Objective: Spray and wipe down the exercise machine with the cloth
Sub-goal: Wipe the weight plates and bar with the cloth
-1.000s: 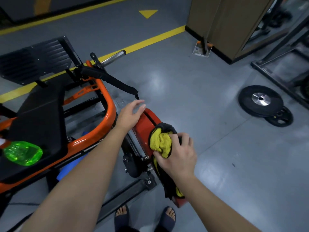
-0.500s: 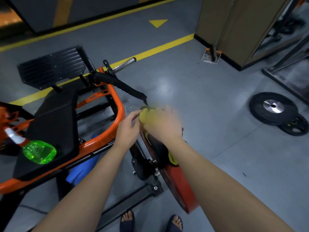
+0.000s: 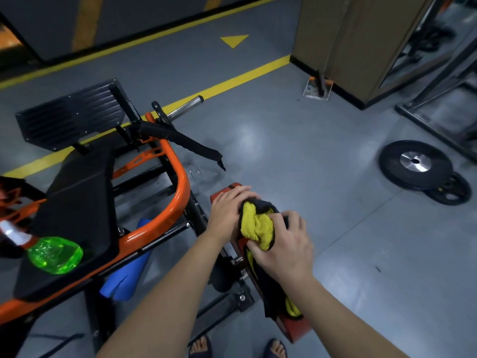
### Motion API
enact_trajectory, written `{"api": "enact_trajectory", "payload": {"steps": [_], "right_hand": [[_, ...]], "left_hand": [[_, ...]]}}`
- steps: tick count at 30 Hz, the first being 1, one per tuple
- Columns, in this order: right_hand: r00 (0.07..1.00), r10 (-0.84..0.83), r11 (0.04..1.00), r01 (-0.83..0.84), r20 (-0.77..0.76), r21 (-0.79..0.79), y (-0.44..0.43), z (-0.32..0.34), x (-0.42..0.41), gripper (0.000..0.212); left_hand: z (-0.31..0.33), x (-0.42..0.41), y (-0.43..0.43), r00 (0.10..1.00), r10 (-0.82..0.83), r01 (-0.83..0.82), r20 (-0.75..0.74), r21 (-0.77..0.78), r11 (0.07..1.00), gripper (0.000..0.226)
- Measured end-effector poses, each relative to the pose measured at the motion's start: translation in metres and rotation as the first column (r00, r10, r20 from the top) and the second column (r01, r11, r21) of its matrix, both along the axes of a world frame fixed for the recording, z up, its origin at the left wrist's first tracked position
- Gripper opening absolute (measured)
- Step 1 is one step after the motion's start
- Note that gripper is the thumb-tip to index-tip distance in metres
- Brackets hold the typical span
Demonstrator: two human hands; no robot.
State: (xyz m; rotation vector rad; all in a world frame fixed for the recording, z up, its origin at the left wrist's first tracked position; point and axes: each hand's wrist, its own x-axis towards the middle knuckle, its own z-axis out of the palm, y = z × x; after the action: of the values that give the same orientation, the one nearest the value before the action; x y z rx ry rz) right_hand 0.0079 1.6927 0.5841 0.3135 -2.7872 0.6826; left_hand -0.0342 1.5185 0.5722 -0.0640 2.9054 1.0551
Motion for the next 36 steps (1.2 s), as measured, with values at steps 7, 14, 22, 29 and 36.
{"api": "enact_trajectory", "payload": {"steps": [7,14,22,29,36], "right_hand": [[0.982,0.060,0.993,-0.077,0.180,0.089,-0.033,0.018,-0.042,0.057],[0.956,0.167,0.986,-0.164,0.242,-0.032,0.004,0.022,-0.015,0.063],[0.999,-0.009,1.000,0.008,-0.031,-0.023,0.018,-0.010,0.020,0.058],[0.998,-0.023,0.999,0.021,0.053,0.050,-0.029,0.011,-0.021,0.055],[0.965,0.113,0.994,-0.107,0.236,-0.038,-0.009,0.022,-0.024,0.061]], "left_hand": [[0.007,-0.022,-0.021,0.980,0.034,-0.047,0.198,0.058,0.997,0.063],[0.020,0.011,-0.011,0.995,0.065,-0.069,0.073,0.053,0.996,0.058],[0.002,0.021,0.019,0.998,-0.068,0.069,0.010,-0.160,0.985,0.032],[0.011,-0.012,-0.013,0.991,-0.049,0.042,0.125,0.058,0.997,0.063],[0.000,-0.025,-0.024,0.980,0.017,-0.017,0.197,-0.001,1.000,0.040]]}}
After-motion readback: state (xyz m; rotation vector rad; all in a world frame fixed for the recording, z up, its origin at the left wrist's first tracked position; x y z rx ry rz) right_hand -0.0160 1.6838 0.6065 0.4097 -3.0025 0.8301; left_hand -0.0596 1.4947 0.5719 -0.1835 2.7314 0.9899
